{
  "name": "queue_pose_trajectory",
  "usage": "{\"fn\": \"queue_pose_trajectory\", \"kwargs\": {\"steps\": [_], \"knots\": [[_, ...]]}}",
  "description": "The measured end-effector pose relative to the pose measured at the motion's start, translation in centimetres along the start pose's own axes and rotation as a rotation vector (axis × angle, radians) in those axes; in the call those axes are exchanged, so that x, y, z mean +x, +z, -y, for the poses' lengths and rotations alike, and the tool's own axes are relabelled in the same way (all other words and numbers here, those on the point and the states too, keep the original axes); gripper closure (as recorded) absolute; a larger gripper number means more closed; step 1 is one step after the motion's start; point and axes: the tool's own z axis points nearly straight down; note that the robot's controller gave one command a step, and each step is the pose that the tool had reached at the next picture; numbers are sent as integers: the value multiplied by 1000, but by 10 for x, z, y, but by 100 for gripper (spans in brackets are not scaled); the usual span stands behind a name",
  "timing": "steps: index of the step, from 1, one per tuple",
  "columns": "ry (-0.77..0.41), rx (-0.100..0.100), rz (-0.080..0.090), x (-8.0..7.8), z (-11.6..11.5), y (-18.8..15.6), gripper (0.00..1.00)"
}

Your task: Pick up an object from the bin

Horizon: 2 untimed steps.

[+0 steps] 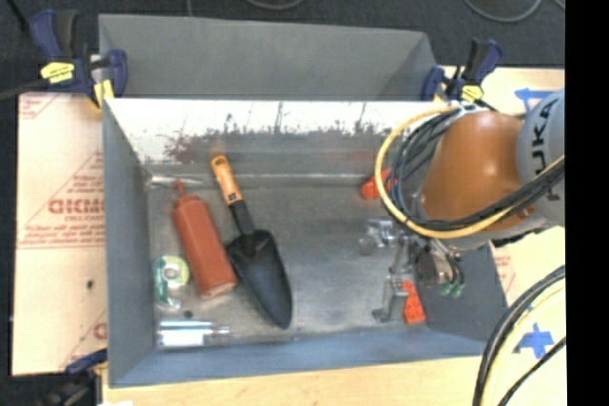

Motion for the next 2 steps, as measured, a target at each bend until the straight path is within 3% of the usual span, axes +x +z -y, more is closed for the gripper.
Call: {"fn": "queue_pose_trajectory", "kwargs": {"steps": [1, 2], "knots": [[-2, 1, 8, -2, 0, -4, 0], [-13, 1, 6, -21, -43, 1, 0]]}}
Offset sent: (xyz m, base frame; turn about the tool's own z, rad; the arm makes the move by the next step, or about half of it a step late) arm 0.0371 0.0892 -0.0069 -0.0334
